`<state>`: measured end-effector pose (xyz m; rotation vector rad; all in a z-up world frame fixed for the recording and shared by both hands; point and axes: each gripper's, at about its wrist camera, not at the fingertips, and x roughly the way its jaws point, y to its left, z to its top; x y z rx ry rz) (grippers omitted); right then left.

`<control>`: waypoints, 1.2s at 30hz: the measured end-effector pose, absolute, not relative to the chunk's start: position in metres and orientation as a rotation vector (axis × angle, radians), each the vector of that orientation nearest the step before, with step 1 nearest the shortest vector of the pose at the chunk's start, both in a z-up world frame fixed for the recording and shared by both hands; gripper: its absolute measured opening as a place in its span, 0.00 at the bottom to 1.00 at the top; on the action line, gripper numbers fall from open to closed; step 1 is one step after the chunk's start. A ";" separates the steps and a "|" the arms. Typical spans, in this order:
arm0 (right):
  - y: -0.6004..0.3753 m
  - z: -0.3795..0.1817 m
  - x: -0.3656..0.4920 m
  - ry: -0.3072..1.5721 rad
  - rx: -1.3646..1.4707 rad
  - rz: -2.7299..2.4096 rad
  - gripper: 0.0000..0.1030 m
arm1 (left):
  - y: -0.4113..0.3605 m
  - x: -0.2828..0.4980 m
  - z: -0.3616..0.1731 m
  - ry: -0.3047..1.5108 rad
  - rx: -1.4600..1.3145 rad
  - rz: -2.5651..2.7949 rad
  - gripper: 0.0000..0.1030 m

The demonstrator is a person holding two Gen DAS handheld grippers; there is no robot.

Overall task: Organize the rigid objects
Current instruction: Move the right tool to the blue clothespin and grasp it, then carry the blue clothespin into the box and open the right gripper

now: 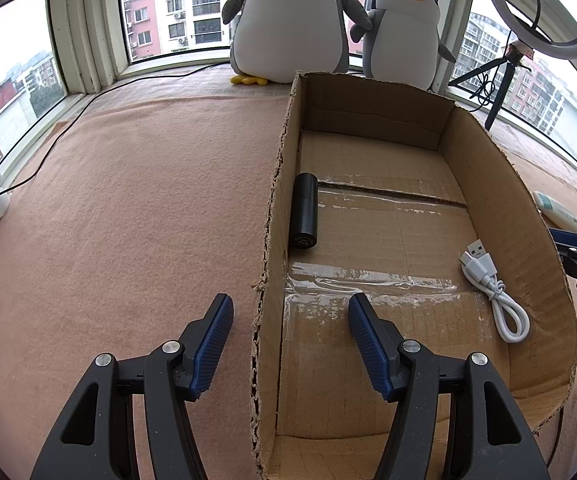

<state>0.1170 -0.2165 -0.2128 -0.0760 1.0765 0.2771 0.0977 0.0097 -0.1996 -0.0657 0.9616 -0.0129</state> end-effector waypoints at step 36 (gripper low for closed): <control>-0.223 -0.193 0.083 1.066 0.053 0.290 0.11 | 0.009 0.098 -0.199 0.961 -0.067 -0.013 0.63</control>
